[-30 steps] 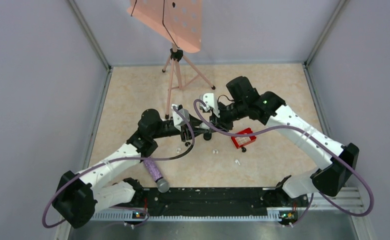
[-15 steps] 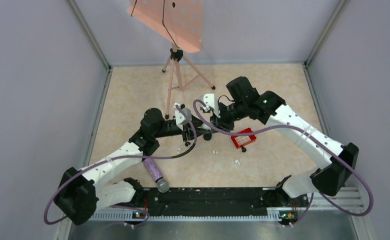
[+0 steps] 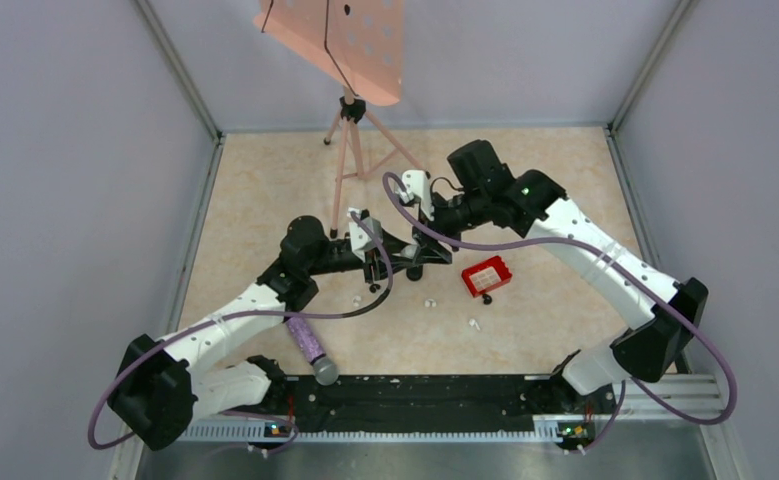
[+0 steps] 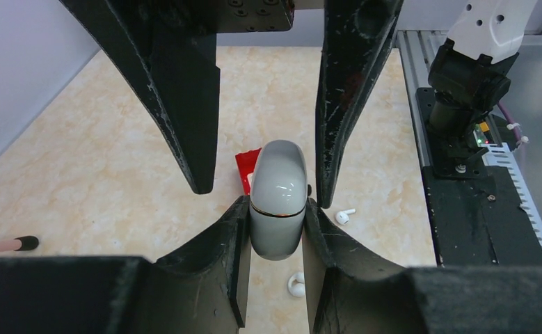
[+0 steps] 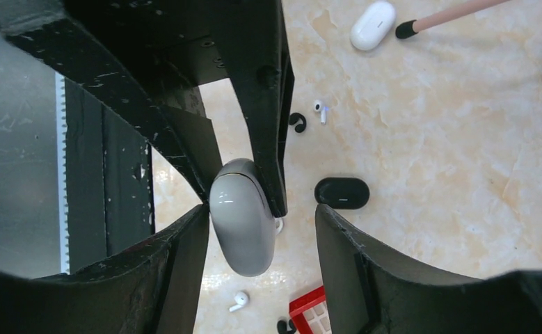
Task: Insert the wireless bluetooth earbuds into the charging case
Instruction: Open the charging case, then pick up the earbud from the center of the board.
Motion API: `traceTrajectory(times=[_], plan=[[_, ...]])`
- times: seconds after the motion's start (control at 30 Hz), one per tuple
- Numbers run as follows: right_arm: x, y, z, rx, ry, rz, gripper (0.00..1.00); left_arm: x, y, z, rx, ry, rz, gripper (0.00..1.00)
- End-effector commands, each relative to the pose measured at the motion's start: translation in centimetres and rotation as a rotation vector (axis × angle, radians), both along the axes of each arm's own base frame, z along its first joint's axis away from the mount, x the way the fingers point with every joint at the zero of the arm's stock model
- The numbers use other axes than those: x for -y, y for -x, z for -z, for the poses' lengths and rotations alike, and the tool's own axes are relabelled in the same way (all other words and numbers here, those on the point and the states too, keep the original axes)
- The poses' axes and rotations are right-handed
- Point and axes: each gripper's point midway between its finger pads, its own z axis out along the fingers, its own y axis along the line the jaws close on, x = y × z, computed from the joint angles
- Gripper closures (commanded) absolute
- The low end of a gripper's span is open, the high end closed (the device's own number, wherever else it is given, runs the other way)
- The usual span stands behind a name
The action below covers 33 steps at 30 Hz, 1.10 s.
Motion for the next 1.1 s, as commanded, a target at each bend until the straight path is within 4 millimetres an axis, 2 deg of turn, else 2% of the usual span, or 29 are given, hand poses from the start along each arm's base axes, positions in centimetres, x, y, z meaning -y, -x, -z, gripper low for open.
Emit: traceTrajectory(times=[0.0,0.37,0.6,0.77,0.83,1.0,1.07], plan=[[0.0,-1.6,-1.9,0.03,-0.028,0.056,0.44,0.1,0.3,-1.7,0.082,0.048,0.025,1.0],[1.4,-3.7,-3.9,0.102,-0.009,0.151,0.47,0.3,0.7,-1.8,0.082,0.078,0.044,1.0],[1.2,-3.7,-4.4,0.099,-0.017,0.143,0.49,0.1,0.6,-1.3,0.06,0.078,0.026,1.0],[1.5,-3.4,-4.8,0.107,-0.014,0.142,0.48,-0.3,-0.2,-1.5,-0.035,0.107,-0.035,1.0],[1.9,-3.5,-5.6,0.125,-0.018,0.152,0.48,-0.4,-0.4,-1.5,-0.066,0.114,-0.045,1.0],[3.4,-4.2,-9.1,0.168,-0.051,0.201,0.45,-0.9,-1.3,-1.2,-0.145,0.133,-0.078,1.0],[4.4,-4.2,-9.3,0.163,-0.045,0.221,0.45,-1.0,-1.5,-1.3,-0.151,0.137,-0.085,1.0]])
